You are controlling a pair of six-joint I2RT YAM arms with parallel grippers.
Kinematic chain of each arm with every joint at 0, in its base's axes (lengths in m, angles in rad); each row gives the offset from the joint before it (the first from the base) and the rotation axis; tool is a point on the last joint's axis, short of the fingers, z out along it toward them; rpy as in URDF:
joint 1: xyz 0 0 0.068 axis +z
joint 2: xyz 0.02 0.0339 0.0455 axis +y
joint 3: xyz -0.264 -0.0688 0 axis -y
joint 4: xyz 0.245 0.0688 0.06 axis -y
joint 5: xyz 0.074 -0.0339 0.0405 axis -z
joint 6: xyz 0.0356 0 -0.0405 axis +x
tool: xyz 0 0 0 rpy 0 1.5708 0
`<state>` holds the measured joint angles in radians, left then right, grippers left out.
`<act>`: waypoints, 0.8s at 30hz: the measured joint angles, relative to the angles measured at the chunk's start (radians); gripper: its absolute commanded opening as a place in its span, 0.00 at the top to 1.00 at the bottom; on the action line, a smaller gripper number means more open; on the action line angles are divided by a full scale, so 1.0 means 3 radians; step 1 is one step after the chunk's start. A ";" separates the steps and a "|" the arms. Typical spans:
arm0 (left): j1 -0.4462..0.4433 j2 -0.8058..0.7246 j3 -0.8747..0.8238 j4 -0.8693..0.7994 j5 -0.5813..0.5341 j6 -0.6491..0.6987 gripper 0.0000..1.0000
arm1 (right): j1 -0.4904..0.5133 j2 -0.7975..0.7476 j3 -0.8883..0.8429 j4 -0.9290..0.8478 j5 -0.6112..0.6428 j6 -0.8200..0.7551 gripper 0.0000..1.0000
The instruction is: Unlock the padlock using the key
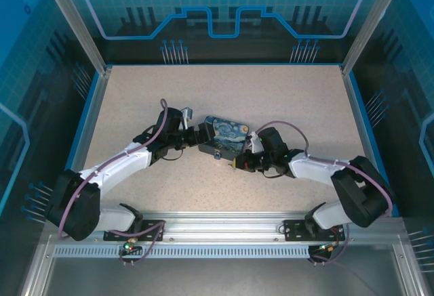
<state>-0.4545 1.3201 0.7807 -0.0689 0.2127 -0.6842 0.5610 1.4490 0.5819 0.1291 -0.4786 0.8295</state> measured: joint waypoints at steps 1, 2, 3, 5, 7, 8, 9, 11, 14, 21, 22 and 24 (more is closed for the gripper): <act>0.0000 0.0000 0.0000 0.0000 0.0000 0.0001 0.01 | -0.0029 0.0056 0.0060 0.0009 -0.0003 -0.0006 1.00; 0.0000 0.0000 0.0000 0.0000 0.0000 0.0000 0.01 | -0.0065 0.0098 0.0108 0.0011 -0.0008 -0.0014 1.00; 0.0000 0.0000 0.0000 0.0000 0.0000 0.0000 0.01 | -0.0117 0.0140 0.0164 0.0011 -0.0028 -0.0015 1.00; 0.0000 0.0000 0.0000 0.0001 0.0001 0.0000 0.01 | -0.0229 0.0223 0.0271 0.0019 -0.0053 -0.0031 1.00; 0.0000 -0.0004 0.0000 0.0001 0.0003 -0.0011 0.01 | -0.0361 0.0317 0.0397 0.0019 -0.0080 -0.0052 1.00; 0.0000 -0.0010 0.0000 0.0004 0.0003 -0.0023 0.01 | -0.0409 0.0354 0.0451 0.0014 -0.0092 -0.0065 1.00; 0.0000 -0.0018 0.0000 0.0010 0.0003 -0.0038 0.01 | -0.0460 0.0392 0.0518 0.0008 -0.0102 -0.0080 1.00; 0.0000 -0.0038 0.0000 0.0033 0.0005 -0.0071 0.01 | -0.0533 0.0446 0.0626 0.0004 -0.0170 -0.0108 1.00; -0.0020 -0.0100 -0.0056 0.0134 0.0005 -0.0097 0.01 | -0.0558 0.0437 0.0703 -0.0011 -0.0323 -0.0154 1.00; -0.0317 -0.0146 -0.0498 0.0585 0.0001 -0.0173 0.01 | -0.0619 -0.0022 0.0881 -0.0437 -0.0422 -0.0239 1.00; -0.0355 -0.0139 -0.0579 0.0671 0.0001 -0.0173 0.01 | -0.0650 -0.0006 0.0994 -0.0497 -0.0406 -0.0252 1.00; -0.0406 -0.0103 -0.0710 0.0868 0.0001 -0.0167 0.01 | -0.0708 0.0083 0.1232 -0.0573 -0.0362 -0.0262 1.00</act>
<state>-0.5762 1.2892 0.5678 0.1917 0.2131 -0.7341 0.3485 1.4738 0.9516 -0.0429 -0.5873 0.7509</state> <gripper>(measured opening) 0.989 0.064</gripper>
